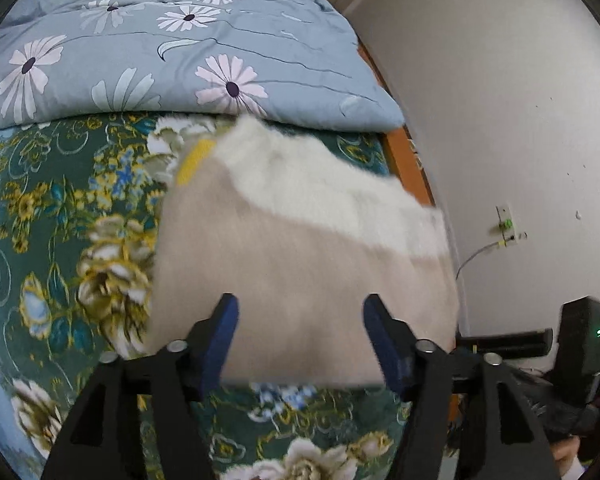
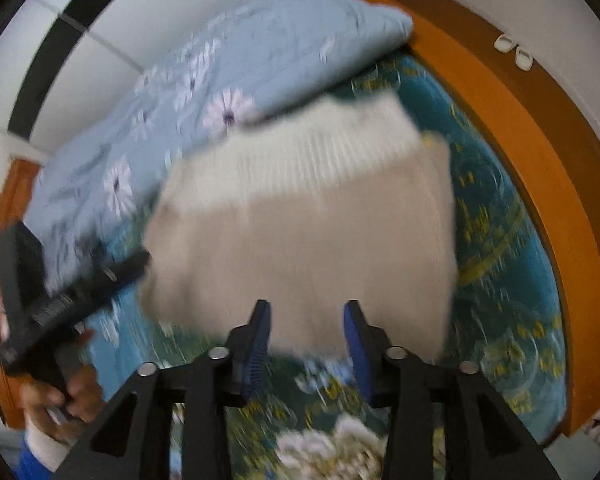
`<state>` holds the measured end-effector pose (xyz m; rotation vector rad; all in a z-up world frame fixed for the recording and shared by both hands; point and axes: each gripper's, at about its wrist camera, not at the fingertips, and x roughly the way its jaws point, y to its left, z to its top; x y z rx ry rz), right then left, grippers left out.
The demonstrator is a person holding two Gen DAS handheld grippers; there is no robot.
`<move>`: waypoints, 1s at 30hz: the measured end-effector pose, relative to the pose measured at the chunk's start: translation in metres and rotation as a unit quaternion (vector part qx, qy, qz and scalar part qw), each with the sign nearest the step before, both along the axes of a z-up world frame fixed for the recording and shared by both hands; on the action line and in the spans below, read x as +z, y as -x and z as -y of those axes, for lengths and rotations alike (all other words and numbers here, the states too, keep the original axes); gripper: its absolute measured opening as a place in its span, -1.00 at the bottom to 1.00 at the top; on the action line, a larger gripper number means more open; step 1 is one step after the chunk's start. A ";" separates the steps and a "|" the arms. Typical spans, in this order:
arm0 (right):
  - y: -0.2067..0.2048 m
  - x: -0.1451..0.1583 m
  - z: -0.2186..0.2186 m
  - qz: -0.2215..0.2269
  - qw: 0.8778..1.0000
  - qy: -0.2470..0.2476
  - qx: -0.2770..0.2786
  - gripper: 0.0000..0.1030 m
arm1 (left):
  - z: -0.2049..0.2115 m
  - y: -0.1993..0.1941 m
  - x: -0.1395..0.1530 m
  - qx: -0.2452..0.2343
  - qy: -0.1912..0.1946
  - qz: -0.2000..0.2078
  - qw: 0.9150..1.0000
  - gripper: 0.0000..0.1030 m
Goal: Fold clothes
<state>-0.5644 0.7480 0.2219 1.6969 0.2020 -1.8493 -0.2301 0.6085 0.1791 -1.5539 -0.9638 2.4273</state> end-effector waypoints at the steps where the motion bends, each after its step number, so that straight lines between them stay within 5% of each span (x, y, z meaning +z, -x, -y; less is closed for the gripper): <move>1: -0.008 -0.005 -0.007 0.001 1.000 -0.012 0.004 -0.07 | -0.006 -0.007 0.000 0.000 0.000 0.003 1.000 0.47; 8: -0.039 -0.032 -0.044 0.022 0.999 -0.038 -0.002 0.61 | -0.047 -0.047 -0.005 0.003 0.030 0.034 0.999 0.63; 13: -0.037 -0.038 -0.056 0.020 0.999 -0.025 0.020 1.00 | -0.073 -0.059 -0.008 0.060 0.043 0.069 0.995 0.63; 25: 0.025 -0.019 -0.083 -0.015 0.992 0.019 0.125 1.00 | -0.133 -0.083 -0.015 0.209 0.062 0.151 0.964 0.66; 30: 0.041 -0.015 -0.094 -0.039 0.985 0.023 0.169 1.00 | -0.160 -0.087 -0.005 0.278 0.129 0.155 0.939 0.77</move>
